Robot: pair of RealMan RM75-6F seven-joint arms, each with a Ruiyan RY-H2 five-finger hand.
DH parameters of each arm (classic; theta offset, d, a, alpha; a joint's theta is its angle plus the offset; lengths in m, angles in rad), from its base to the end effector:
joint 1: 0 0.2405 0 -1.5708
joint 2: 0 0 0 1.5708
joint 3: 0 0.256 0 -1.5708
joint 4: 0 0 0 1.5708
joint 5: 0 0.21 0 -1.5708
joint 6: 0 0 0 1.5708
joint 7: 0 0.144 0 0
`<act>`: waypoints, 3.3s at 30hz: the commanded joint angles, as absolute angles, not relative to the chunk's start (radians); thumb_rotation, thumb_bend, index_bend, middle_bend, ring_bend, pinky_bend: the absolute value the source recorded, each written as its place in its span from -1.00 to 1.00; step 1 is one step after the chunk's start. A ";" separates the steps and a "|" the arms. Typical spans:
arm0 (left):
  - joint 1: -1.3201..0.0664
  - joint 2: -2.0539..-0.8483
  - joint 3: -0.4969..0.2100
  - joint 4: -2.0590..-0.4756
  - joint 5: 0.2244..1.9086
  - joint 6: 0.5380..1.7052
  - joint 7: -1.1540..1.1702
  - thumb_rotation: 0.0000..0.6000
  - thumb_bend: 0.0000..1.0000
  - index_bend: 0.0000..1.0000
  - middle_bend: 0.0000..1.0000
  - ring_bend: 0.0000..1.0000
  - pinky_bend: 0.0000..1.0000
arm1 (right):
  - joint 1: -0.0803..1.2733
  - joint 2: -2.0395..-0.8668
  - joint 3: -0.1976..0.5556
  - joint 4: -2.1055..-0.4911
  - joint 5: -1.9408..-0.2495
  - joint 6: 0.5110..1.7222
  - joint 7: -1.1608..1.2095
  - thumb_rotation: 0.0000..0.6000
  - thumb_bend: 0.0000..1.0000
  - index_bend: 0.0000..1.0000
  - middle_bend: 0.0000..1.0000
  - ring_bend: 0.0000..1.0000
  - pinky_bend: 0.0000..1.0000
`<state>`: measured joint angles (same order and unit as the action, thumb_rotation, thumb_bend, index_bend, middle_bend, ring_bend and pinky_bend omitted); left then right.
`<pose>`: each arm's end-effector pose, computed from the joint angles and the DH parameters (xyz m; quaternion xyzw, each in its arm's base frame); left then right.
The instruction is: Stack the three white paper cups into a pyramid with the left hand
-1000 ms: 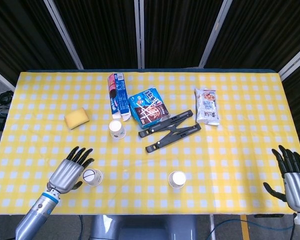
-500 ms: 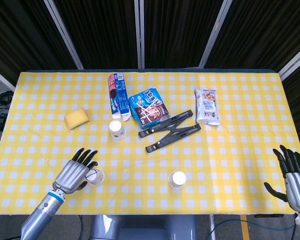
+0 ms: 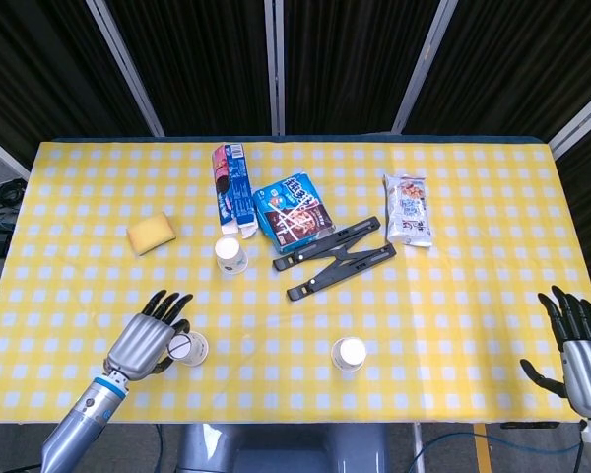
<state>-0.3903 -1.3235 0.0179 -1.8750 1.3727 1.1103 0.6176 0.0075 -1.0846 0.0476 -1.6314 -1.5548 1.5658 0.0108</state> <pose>-0.1928 0.2108 0.0260 -0.7897 -0.3330 -0.2967 0.4214 -0.3110 -0.1562 0.1754 0.5814 -0.3740 0.3988 0.6025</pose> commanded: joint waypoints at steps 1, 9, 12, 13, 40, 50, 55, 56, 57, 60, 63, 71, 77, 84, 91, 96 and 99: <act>-0.398 -1.305 0.009 -1.900 1.391 1.122 0.605 1.00 -0.22 -0.19 -1.00 -1.00 -1.00 | 0.007 -1.085 0.047 -1.631 -1.555 1.565 0.011 1.00 -0.82 -1.00 -1.00 -1.00 -1.00; -0.512 -1.319 -0.097 -1.990 1.341 1.048 0.640 1.00 -0.23 -0.19 -1.00 -1.00 -1.00 | 0.010 -1.075 0.066 -1.622 -1.515 1.554 0.045 1.00 -0.82 -1.00 -1.00 -1.00 -1.00; -0.605 -1.374 -0.166 -1.998 1.240 0.984 0.718 1.00 -0.23 -0.19 -1.00 -1.00 -1.00 | 0.013 -1.070 0.076 -1.611 -1.489 1.540 0.071 1.00 -0.82 -1.00 -1.00 -1.00 -1.00; -0.628 -1.392 -0.178 -1.999 1.214 0.971 0.740 1.00 -0.23 -0.19 -1.00 -1.00 -1.00 | 0.013 -1.069 0.079 -1.608 -1.483 1.537 0.076 1.00 -0.82 -1.00 -1.00 -1.00 -1.00; -1.018 -1.784 -0.210 -1.768 0.789 0.937 0.996 1.00 -0.24 -0.22 -1.00 -1.00 -1.00 | -0.002 -1.039 0.116 -1.550 -1.378 1.498 0.203 1.00 -0.82 -1.00 -1.00 -1.00 -1.00; -1.053 -1.789 -0.178 -1.782 0.784 0.982 0.968 1.00 -0.44 -0.85 -1.00 -1.00 -1.00 | -0.009 -1.033 0.116 -1.554 -1.386 1.506 0.214 1.00 -0.82 -1.00 -1.00 -1.00 -1.00; -1.031 -1.740 -0.150 -1.821 0.838 1.027 0.940 1.00 -0.53 -0.98 -1.00 -1.00 -1.00 | -0.009 -1.037 0.112 -1.558 -1.396 1.509 0.197 1.00 -0.82 -1.00 -1.00 -1.00 -1.00; -1.024 -1.726 -0.146 -1.829 0.852 1.037 0.931 1.00 -0.53 -0.98 -1.00 -1.00 -1.00 | -0.009 -1.038 0.112 -1.558 -1.396 1.509 0.194 1.00 -0.82 -1.00 -1.00 -1.00 -1.00; -1.019 -1.716 -0.143 -1.833 0.862 1.044 0.925 1.00 -0.53 -0.98 -1.00 -1.00 -1.00 | -0.009 -1.039 0.112 -1.558 -1.396 1.509 0.192 1.00 -0.82 -1.00 -1.00 -1.00 -1.00; -1.000 -1.673 -0.138 -1.842 0.888 1.078 0.914 1.00 -0.53 -0.98 -1.00 -1.00 -1.00 | -0.008 -1.041 0.110 -1.559 -1.396 1.507 0.184 1.00 -0.82 -1.00 -1.00 -1.00 -1.00; -0.982 -1.618 -0.139 -1.843 0.895 1.111 0.912 1.00 -0.53 -0.98 -1.00 -1.00 -1.00 | -0.006 -1.044 0.109 -1.562 -1.397 1.504 0.173 1.00 -0.82 -1.00 -1.00 -1.00 -1.00; -0.970 -1.500 -0.183 -1.800 0.844 1.120 0.883 1.00 -0.53 -1.00 -1.00 -1.00 -1.00 | 0.000 -1.054 0.109 -1.563 -1.391 1.493 0.141 1.00 -0.82 -1.00 -1.00 -1.00 -1.00; -0.990 -1.471 -0.209 -1.706 0.780 1.074 0.853 1.00 -0.50 -1.00 -1.00 -1.00 -1.00 | 0.004 -1.060 0.114 -1.554 -1.371 1.479 0.135 1.00 -0.82 -1.00 -1.00 -1.00 -1.00; -1.024 -1.483 -0.207 -1.579 0.681 1.002 0.863 1.00 -0.46 -1.00 -1.00 -1.00 -1.00 | 0.004 -1.061 0.123 -1.547 -1.360 1.478 0.140 1.00 -0.82 -1.00 -1.00 -1.00 -1.00; -1.067 -1.518 -0.205 -1.475 0.589 0.924 0.861 1.00 -0.45 -0.64 -1.00 -1.00 -1.00 | 0.008 -1.064 0.128 -1.538 -1.347 1.468 0.139 1.00 -0.82 -1.00 -1.00 -1.00 -1.00; -1.078 -1.525 -0.188 -1.461 0.564 0.921 0.869 1.00 -0.44 -0.50 -1.00 -1.00 -1.00 | 0.006 -1.063 0.130 -1.540 -1.352 1.476 0.140 1.00 -0.82 -1.00 -1.00 -1.00 -1.00; -1.080 -1.519 -0.182 -1.468 0.552 0.924 0.869 1.00 -0.45 -0.48 -1.00 -1.00 -1.00 | 0.003 -1.062 0.129 -1.542 -1.356 1.482 0.142 1.00 -0.82 -1.00 -1.00 -1.00 -1.00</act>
